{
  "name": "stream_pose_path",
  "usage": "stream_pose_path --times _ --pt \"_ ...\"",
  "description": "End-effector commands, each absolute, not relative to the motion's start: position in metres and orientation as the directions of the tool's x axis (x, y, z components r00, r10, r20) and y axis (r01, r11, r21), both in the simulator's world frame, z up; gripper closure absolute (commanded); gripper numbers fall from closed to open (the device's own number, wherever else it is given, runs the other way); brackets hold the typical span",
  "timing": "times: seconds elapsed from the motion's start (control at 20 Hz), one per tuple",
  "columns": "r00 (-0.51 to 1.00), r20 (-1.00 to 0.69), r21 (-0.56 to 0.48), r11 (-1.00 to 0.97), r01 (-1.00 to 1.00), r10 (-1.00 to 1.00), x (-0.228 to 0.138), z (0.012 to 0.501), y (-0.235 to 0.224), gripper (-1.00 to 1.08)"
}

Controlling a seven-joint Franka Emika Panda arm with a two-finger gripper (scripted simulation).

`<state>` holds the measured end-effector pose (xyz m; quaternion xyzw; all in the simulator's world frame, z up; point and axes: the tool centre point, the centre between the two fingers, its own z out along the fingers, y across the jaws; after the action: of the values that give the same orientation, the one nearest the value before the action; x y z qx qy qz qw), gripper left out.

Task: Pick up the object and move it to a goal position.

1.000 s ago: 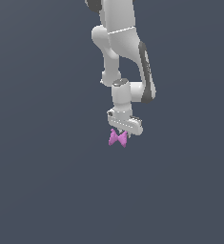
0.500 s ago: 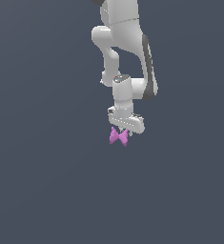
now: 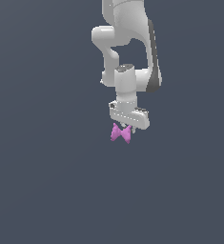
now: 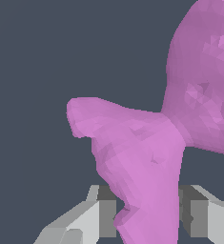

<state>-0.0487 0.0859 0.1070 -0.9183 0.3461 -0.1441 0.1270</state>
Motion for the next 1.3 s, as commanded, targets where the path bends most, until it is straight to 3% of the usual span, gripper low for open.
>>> stream_pose_path --times 0.0,1.25 --pt "0.718 0.176 -0.333 -0.727 -0.6 -0.673 -0.046 0.121 0.088 1.08" --pt "0.715 0.182 -0.323 -0.728 -0.605 -0.675 0.004 0.321 0.112 1.08"
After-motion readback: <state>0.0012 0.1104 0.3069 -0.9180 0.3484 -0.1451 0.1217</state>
